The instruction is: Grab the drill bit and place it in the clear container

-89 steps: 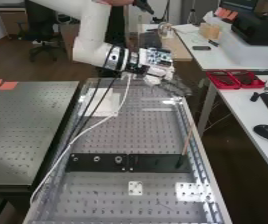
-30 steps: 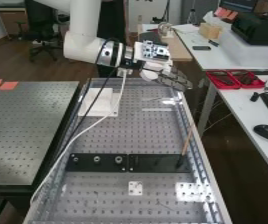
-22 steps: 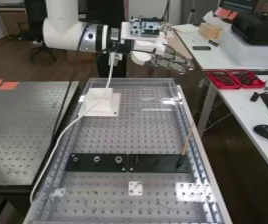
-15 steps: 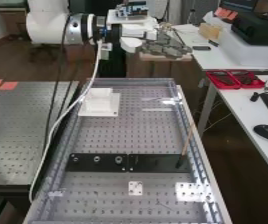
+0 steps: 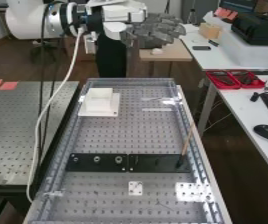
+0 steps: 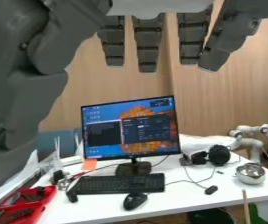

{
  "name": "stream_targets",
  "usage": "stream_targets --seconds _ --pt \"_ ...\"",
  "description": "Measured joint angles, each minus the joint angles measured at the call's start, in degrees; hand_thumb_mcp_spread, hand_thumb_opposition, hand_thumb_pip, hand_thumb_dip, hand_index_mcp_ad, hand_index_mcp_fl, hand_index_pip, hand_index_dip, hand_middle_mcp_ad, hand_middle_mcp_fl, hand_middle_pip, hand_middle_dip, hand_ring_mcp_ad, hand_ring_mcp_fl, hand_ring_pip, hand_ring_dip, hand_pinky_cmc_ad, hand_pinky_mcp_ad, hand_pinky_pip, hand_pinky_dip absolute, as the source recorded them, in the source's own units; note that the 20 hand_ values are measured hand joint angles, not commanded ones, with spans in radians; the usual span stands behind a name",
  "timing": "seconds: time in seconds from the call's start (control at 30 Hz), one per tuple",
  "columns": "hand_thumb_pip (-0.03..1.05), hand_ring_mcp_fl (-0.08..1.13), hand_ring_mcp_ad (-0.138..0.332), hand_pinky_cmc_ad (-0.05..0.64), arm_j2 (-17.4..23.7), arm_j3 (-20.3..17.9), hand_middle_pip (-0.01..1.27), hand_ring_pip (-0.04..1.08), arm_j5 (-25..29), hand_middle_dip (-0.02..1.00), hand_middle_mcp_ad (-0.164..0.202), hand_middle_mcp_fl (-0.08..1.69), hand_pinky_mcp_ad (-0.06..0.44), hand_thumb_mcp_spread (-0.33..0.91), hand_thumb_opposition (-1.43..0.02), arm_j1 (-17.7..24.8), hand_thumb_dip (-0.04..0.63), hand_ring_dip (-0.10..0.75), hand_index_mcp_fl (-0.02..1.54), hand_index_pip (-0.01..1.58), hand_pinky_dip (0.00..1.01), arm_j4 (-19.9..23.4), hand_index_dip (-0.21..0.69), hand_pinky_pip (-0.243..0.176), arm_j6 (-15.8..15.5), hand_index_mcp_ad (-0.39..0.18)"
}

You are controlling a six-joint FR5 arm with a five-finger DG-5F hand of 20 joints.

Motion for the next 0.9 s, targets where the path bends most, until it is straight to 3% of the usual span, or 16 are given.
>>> stream_targets --seconds 0.13,0.3,0.43,0.53,0.77,0.9 --pt "0.26 0.03 0.250 0.367 0.2 1.0 0.16 0.12 -1.3 0.15 0.089 0.07 0.232 0.21 -0.91 -0.5 0.052 0.037 0.09 0.08 0.24 -4.1 0.094 -0.063 0.3 -0.056" --pt "0.27 0.05 0.281 0.380 1.1 1.7 0.17 0.12 -3.9 0.12 0.110 0.07 0.251 0.16 -0.97 -1.4 0.051 -0.002 0.09 0.10 0.22 -8.3 0.035 -0.059 0.1 -0.009" --pt "0.29 0.04 0.284 0.379 2.8 1.7 0.17 0.12 -5.5 0.11 0.113 0.08 0.251 0.15 -0.97 -2.0 0.051 -0.019 0.09 0.10 0.21 -9.3 0.026 -0.063 1.5 0.000" --pt "0.30 0.05 0.279 0.379 4.7 1.5 0.17 0.11 -4.8 0.10 0.126 0.08 0.251 0.15 -0.97 -2.6 0.054 -0.033 0.09 0.10 0.21 -10.6 0.026 -0.063 3.1 0.040" --pt "0.30 0.06 0.278 0.379 8.6 -0.4 0.17 0.10 -2.2 0.09 0.134 0.07 0.251 0.15 -0.89 -3.1 0.054 -0.031 0.09 0.10 0.21 -9.2 0.030 -0.075 4.3 0.052" --pt "0.30 0.06 0.278 0.363 9.3 -0.7 0.17 0.10 -3.8 0.09 0.134 0.07 0.248 0.15 -0.85 -3.6 0.054 -0.035 0.08 0.10 0.21 -9.2 0.030 -0.075 4.6 0.054"
